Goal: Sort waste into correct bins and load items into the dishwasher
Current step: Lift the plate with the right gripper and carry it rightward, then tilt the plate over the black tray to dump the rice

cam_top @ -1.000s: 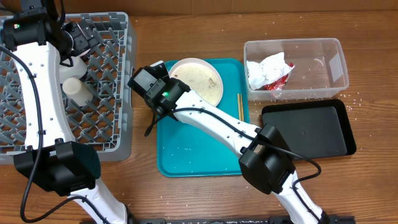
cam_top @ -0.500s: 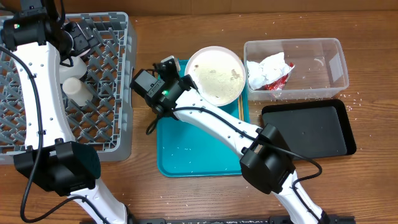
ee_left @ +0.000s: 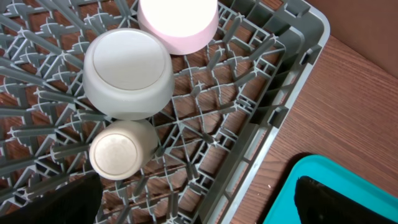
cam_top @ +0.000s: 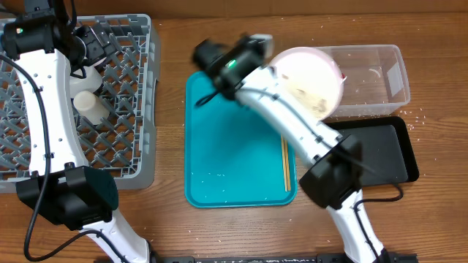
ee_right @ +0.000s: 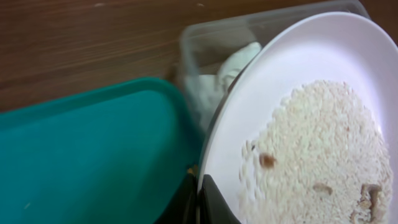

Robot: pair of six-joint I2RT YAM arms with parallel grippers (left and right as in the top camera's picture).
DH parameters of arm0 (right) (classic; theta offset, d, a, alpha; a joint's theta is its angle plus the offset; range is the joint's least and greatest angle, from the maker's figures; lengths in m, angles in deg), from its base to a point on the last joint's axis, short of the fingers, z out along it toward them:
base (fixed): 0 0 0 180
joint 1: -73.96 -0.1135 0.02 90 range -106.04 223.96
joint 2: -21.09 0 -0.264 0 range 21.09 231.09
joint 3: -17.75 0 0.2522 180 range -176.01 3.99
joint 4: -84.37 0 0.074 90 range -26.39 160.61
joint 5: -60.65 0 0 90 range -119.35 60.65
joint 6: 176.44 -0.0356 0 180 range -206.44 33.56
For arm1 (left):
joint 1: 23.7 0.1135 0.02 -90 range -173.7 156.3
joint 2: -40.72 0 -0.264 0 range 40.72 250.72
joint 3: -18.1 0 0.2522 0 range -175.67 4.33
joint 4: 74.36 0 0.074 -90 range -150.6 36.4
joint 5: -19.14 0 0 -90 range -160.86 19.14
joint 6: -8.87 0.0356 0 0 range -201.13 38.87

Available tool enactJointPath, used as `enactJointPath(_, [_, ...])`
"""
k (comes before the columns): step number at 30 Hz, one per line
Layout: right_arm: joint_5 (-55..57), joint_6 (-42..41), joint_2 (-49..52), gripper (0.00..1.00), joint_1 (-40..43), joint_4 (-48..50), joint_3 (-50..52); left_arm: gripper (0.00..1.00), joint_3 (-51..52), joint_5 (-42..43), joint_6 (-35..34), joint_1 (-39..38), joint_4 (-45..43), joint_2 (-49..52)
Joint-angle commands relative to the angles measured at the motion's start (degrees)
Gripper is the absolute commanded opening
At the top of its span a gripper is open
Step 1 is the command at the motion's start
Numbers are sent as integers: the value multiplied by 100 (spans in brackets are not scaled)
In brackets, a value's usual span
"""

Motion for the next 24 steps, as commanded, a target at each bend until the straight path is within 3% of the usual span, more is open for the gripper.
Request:
enactJointPath(1, [-295, -680, -229, 4, 562, -146, -186, 100, -33, -70, -101, 20, -15, 26])
enactJointPath(5, [-728, -986, -321, 4, 1193, -323, -186, 100, -33, -70, -101, 20, -15, 26])
enactJointPath(9, [-815, -1832, -407, 4, 1805, -691, -181, 100, -33, -70, -101, 20, -15, 26])
enactJointPath(24, [-2658, -2573, -584, 3, 3416, -667, -181, 100, -33, -70, -101, 20, -15, 26])
